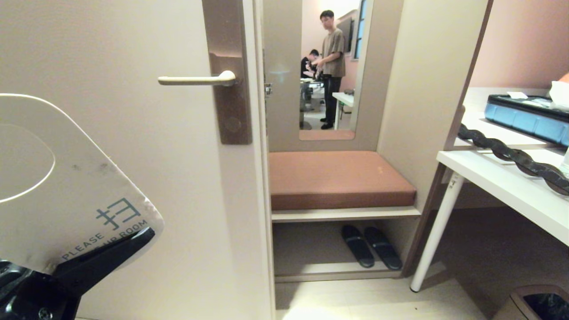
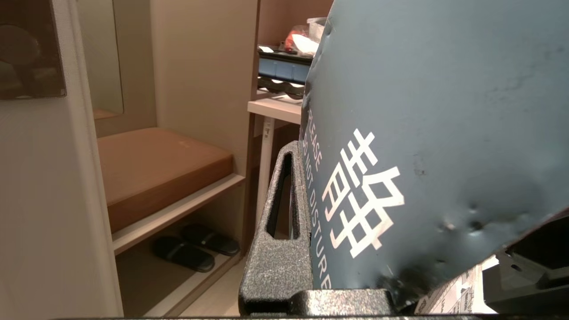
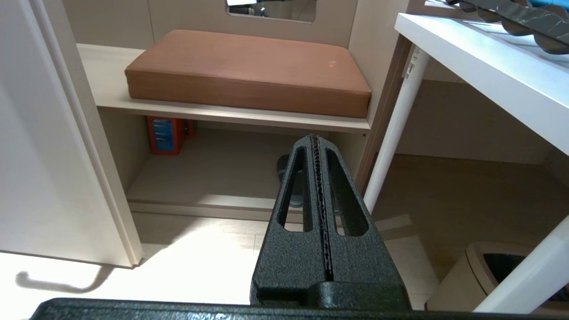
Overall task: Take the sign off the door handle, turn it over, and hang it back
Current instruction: Hang the sign back with the other side facing out
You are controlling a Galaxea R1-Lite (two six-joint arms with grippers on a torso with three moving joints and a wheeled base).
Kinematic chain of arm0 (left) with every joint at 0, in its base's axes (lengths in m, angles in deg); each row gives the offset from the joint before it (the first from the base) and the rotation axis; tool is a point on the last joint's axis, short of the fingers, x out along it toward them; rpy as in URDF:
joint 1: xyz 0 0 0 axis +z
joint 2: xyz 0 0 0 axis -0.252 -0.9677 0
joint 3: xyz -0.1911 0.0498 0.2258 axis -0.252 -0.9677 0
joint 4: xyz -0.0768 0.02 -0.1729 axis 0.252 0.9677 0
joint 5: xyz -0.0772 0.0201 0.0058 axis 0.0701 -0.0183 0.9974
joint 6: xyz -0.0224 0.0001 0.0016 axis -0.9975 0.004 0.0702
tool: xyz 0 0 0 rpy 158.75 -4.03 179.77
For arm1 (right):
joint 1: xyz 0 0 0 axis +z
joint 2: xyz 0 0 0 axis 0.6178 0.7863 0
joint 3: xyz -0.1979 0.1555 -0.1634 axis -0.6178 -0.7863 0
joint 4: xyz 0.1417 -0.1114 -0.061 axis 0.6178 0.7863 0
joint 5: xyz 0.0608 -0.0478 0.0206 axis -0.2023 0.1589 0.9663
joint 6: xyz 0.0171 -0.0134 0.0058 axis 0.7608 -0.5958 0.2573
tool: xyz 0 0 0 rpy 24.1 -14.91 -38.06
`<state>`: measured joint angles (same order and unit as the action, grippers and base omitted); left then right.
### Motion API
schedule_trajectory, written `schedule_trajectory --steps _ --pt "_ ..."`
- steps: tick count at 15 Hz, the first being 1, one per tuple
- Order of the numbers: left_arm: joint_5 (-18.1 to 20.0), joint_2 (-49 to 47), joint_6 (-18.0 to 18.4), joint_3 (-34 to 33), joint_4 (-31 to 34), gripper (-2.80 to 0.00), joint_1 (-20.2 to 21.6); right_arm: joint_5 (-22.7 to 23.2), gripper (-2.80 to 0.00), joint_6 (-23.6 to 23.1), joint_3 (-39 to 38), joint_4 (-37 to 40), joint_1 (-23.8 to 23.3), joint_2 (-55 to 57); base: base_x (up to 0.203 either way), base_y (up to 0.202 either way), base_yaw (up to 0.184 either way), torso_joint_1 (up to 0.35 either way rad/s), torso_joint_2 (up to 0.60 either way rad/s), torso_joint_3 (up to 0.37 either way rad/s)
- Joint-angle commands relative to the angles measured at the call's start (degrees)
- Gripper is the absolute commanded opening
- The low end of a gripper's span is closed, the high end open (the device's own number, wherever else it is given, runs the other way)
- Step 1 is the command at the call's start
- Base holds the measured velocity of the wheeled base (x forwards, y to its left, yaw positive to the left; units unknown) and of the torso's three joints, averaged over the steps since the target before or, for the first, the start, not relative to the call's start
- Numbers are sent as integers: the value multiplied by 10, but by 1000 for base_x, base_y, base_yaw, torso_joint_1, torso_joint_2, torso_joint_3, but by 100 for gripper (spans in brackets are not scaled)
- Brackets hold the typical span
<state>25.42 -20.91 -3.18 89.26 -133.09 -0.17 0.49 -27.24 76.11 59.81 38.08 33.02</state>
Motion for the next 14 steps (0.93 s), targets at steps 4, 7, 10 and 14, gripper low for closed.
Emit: schedule_trajectory --steps 4,7,10,14 --pt "-13 15 2 0 19 -280 37 0 -280 -1 0 0 0 0 0 0 0 0 0 0" --pt "-62 20 62 1 90 -280 57 0 -280 -1 0 0 0 0 0 0 0 0 0 0" --pt "-98 21 165 6 168 -280 57 0 -280 -1 0 0 0 0 0 0 0 0 0 0" --pt "-143 17 177 65 257 -280 56 0 -280 -1 0 1 0 0 0 0 0 0 0 0"
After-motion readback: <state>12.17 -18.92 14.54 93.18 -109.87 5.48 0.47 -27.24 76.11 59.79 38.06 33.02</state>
